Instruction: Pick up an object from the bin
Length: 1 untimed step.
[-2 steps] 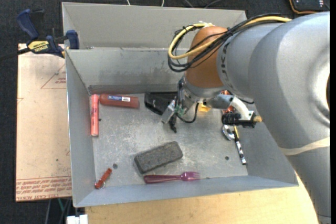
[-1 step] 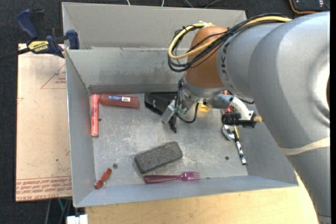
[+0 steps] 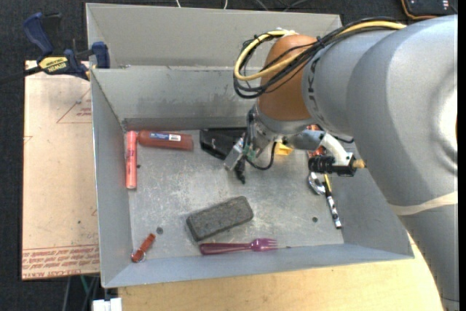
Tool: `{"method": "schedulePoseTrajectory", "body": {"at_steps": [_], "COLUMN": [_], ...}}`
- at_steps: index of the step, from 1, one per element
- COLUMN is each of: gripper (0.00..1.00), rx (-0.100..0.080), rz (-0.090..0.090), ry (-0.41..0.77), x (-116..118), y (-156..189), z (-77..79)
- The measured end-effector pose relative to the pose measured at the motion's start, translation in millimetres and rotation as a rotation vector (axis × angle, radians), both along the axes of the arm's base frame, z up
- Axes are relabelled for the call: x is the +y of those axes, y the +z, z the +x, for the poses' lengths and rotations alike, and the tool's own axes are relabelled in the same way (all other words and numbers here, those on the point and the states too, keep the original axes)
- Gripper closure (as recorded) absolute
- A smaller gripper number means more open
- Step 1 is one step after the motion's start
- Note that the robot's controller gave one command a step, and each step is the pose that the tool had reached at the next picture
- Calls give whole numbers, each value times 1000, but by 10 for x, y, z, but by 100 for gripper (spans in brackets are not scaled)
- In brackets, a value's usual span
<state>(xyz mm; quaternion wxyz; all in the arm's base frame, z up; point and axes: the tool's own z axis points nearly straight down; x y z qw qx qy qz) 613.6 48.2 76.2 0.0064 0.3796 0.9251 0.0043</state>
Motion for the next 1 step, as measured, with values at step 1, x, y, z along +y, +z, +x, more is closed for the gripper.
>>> {"method": "schedulePoseTrajectory", "body": {"at_steps": [1], "gripper": [100], "rx": [6], "rz": [0], "ry": [1], "x": [-2], "y": [163], "z": [-19]}}
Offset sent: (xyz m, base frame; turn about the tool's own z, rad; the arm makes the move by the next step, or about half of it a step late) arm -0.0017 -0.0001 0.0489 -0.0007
